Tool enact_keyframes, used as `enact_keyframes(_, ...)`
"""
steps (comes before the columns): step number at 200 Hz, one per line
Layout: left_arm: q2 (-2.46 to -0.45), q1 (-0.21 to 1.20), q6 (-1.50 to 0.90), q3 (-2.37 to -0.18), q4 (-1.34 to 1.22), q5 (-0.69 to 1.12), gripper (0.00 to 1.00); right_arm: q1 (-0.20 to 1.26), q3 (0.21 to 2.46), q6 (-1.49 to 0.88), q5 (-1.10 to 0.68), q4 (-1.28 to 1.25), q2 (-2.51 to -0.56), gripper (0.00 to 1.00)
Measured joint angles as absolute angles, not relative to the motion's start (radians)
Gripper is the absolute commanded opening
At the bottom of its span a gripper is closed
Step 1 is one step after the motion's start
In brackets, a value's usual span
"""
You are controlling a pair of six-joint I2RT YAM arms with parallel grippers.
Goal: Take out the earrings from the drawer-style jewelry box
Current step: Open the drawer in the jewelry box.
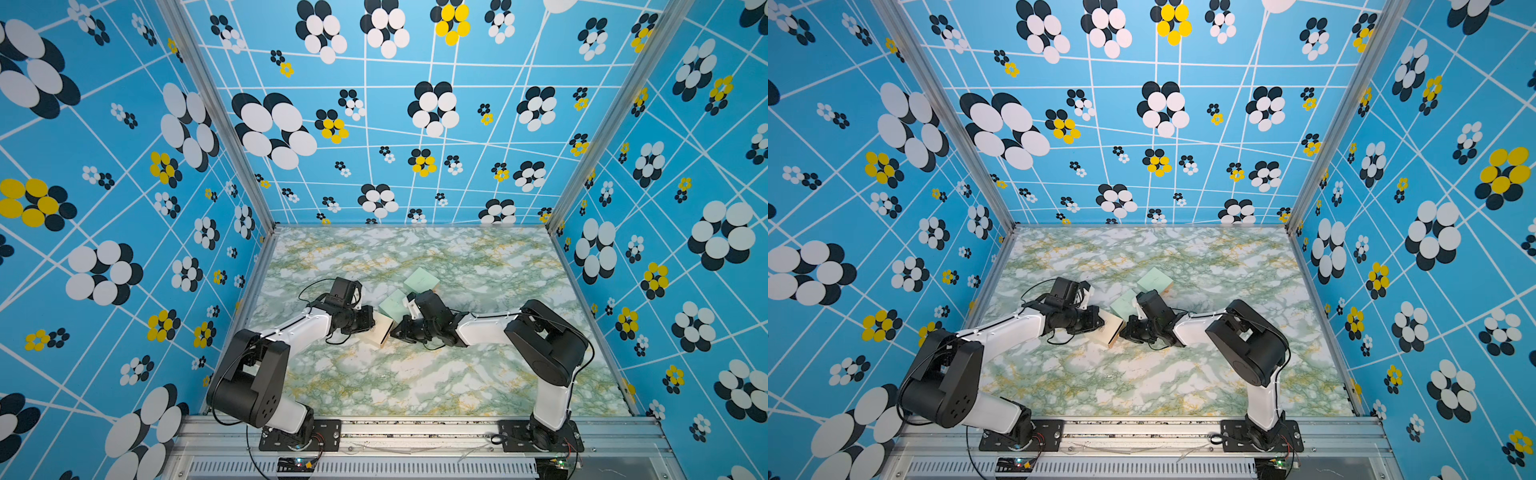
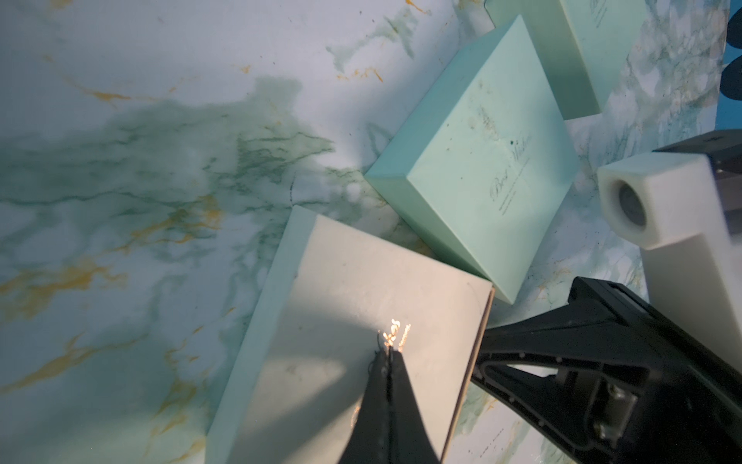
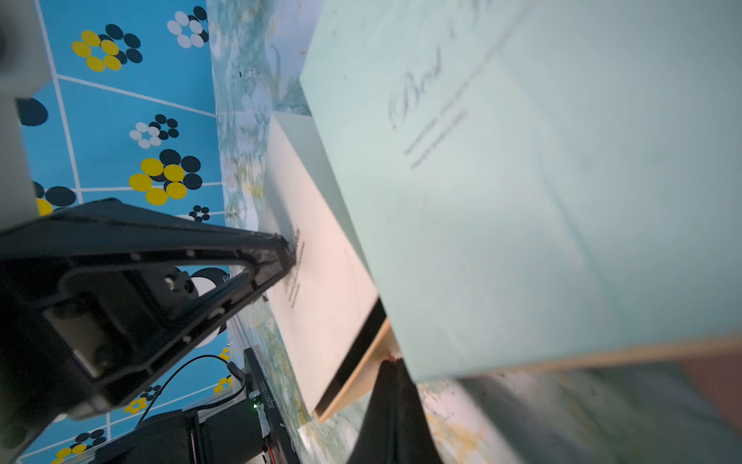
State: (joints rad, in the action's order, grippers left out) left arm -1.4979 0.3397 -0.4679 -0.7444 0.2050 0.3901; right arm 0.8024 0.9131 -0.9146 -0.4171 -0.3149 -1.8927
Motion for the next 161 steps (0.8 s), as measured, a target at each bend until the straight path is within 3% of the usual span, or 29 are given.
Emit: enact_keyframes(161,-1.497,0.338,-0.471,-0.72,0.163,0.446,0.01,0.805,0.843,-0.803,-0.288,-0.107,-1.735,0.0)
